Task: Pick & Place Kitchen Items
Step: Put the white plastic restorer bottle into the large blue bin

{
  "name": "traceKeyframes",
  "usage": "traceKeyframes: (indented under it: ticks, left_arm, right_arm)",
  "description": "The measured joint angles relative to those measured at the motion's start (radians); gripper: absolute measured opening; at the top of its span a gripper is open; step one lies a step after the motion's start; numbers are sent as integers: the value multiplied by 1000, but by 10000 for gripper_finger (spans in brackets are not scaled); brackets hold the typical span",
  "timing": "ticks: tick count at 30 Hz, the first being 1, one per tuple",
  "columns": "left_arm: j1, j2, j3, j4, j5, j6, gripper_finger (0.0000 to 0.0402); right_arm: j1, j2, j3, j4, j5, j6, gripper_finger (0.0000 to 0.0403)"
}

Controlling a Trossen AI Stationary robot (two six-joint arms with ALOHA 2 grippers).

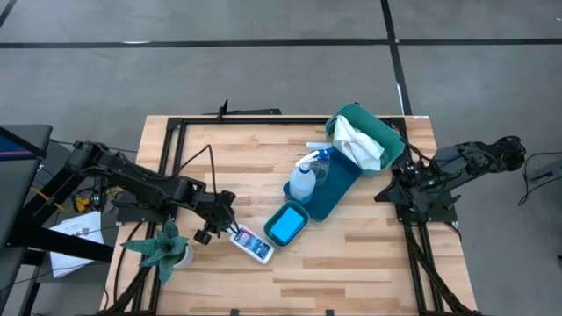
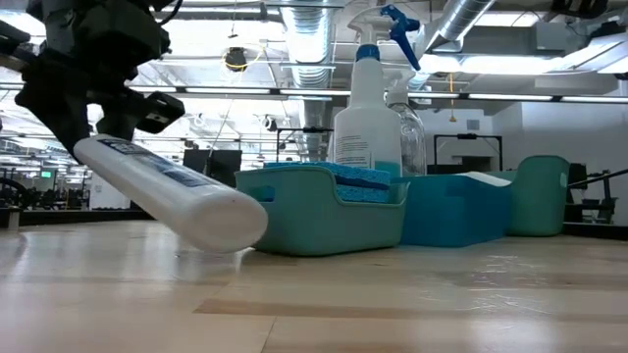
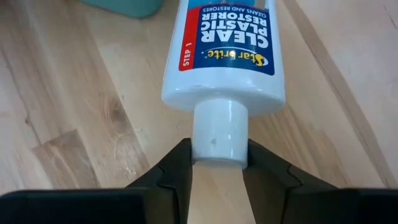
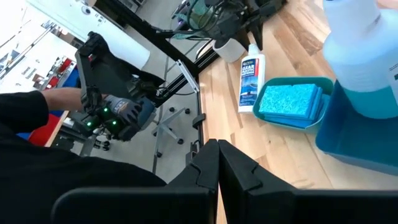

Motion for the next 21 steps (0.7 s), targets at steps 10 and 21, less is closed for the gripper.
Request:
traceKeyframes:
  ticks: [10, 21]
  left_arm:
    - [0, -2, 56, -119, -5, -1, 107]
    - [7, -2, 177, -294, -95, 1, 107]
  right_arm:
    - [0, 0, 0, 8, 9, -9, 0]
    - [0, 0, 0, 30, 23, -39, 0]
